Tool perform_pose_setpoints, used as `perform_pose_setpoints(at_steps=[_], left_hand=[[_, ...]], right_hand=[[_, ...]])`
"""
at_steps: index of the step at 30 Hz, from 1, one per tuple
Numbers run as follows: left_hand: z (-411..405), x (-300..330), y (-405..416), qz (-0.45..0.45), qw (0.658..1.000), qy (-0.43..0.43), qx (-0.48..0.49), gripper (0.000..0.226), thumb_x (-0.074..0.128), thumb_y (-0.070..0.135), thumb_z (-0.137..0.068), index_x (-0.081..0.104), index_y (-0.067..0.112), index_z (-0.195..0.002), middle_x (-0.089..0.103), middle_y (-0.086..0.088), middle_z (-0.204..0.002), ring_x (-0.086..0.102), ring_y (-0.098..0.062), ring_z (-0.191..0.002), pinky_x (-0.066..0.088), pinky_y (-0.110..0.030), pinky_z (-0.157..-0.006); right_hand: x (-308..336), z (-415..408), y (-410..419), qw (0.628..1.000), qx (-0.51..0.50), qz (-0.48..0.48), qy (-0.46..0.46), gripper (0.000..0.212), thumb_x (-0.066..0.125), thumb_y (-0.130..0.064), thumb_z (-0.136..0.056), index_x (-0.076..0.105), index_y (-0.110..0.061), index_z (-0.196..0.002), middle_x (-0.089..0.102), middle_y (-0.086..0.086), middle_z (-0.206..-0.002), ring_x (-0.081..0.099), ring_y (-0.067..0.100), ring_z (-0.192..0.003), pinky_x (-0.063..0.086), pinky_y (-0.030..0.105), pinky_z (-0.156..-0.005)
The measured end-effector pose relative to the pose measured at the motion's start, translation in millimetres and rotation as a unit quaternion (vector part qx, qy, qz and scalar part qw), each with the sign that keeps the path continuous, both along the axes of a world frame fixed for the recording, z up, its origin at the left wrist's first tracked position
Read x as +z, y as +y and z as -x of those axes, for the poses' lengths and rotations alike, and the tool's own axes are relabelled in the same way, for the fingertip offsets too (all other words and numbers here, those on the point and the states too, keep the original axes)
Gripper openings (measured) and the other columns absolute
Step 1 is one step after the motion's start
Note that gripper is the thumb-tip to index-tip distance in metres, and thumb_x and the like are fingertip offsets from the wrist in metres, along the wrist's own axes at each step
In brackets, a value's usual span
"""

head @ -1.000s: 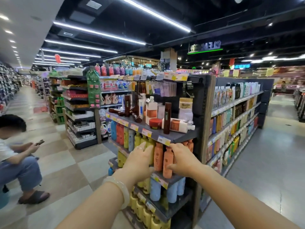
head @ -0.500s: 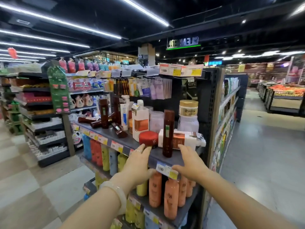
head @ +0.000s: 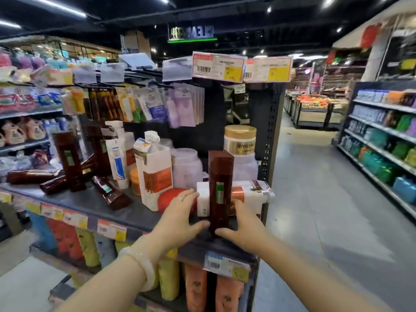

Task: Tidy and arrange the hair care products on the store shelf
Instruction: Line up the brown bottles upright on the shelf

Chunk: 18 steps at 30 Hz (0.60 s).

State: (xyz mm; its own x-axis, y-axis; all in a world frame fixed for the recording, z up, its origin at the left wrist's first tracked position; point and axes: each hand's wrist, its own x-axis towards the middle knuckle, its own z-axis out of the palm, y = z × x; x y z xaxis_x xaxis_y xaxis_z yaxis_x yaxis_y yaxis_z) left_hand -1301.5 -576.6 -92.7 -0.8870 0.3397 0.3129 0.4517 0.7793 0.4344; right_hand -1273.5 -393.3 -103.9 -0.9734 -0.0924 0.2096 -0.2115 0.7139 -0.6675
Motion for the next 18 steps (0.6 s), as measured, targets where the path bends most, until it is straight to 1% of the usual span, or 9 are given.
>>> perform_pose_setpoints(at_steps=[2,3,6,8,11,13,15,16,18], left_hand=[[6,-1,5,-0.022,1.000,-0.003,-0.019,0.077,0.073,0.043,-0.071,0.040,0.014,-0.135,0.044,-0.003,-0.138,0.039,-0.018,-0.130,0.028,-0.026,-0.109],[7,-1,7,-0.033,0.999,-0.006,-0.025,0.076,0.073,0.044,-0.071,0.041,0.015,-0.134,0.047,-0.001,-0.134,0.043,-0.017,-0.125,0.032,-0.025,-0.105],[11,3,13,-0.075,0.996,-0.005,-0.045,0.069,0.071,0.050,-0.069,0.046,0.024,-0.127,0.054,0.006,-0.122,0.049,-0.009,-0.113,0.043,-0.029,-0.098],[14,10,14,-0.087,0.994,0.003,-0.058,0.068,0.072,0.051,-0.067,0.045,0.031,-0.126,0.053,0.012,-0.121,0.046,-0.005,-0.113,0.042,-0.028,-0.098],[16,18,18,-0.089,0.994,0.001,-0.067,0.072,0.075,0.049,-0.066,0.042,0.034,-0.128,0.046,0.018,-0.118,0.041,-0.003,-0.115,0.037,-0.023,-0.097],[18,17,19,-0.096,0.992,-0.001,-0.077,0.066,0.074,0.048,-0.067,0.042,0.037,-0.124,0.048,0.019,-0.116,0.043,-0.002,-0.113,0.037,-0.021,-0.093],[19,13,17,-0.104,0.991,0.007,-0.087,0.054,0.071,0.047,-0.072,0.043,0.042,-0.117,0.052,0.018,-0.115,0.047,-0.001,-0.110,0.038,-0.018,-0.090],[19,10,14,-0.112,0.990,0.016,-0.087,0.049,0.068,0.047,-0.074,0.044,0.041,-0.116,0.053,0.018,-0.114,0.049,-0.001,-0.109,0.038,-0.016,-0.089],[20,5,8,-0.126,0.989,0.037,-0.063,0.047,0.064,0.046,-0.078,0.050,0.031,-0.121,0.054,0.015,-0.113,0.050,-0.001,-0.107,0.038,-0.014,-0.088]], right_hand=[[-7,5,-3,1.000,0.004,0.015,0.001,0.068,0.075,-0.034,-0.072,0.039,-0.024,-0.129,0.052,-0.004,-0.127,0.049,0.012,-0.119,0.042,0.030,-0.102],[-10,7,-4,1.000,0.007,0.024,0.001,0.067,0.075,-0.032,-0.073,0.040,-0.024,-0.130,0.053,-0.006,-0.126,0.050,0.010,-0.118,0.042,0.029,-0.101],[-15,12,-8,0.998,0.016,0.056,-0.002,0.061,0.073,-0.029,-0.076,0.041,-0.027,-0.129,0.056,-0.012,-0.120,0.053,0.008,-0.114,0.045,0.028,-0.099],[-17,16,-8,0.997,0.017,0.075,-0.008,0.057,0.070,-0.028,-0.079,0.042,-0.027,-0.128,0.058,-0.012,-0.119,0.054,0.007,-0.113,0.044,0.023,-0.094],[-17,22,-4,0.995,0.034,0.090,-0.020,0.055,0.069,-0.028,-0.080,0.044,-0.028,-0.129,0.059,-0.013,-0.120,0.054,0.005,-0.113,0.042,0.015,-0.088],[-18,25,-1,0.994,0.047,0.097,-0.026,0.054,0.068,-0.028,-0.081,0.045,-0.029,-0.129,0.059,-0.014,-0.120,0.054,0.003,-0.112,0.042,0.014,-0.086],[-19,27,0,0.992,0.057,0.106,-0.034,0.052,0.068,-0.026,-0.081,0.046,-0.031,-0.128,0.059,-0.016,-0.118,0.054,0.002,-0.110,0.042,0.012,-0.084],[-19,27,0,0.991,0.060,0.110,-0.036,0.051,0.068,-0.026,-0.081,0.046,-0.032,-0.127,0.058,-0.017,-0.116,0.054,0.001,-0.109,0.042,0.011,-0.083],[-19,29,1,0.990,0.062,0.118,-0.039,0.049,0.068,-0.026,-0.081,0.046,-0.036,-0.123,0.057,-0.021,-0.113,0.053,0.000,-0.108,0.041,0.011,-0.083]])
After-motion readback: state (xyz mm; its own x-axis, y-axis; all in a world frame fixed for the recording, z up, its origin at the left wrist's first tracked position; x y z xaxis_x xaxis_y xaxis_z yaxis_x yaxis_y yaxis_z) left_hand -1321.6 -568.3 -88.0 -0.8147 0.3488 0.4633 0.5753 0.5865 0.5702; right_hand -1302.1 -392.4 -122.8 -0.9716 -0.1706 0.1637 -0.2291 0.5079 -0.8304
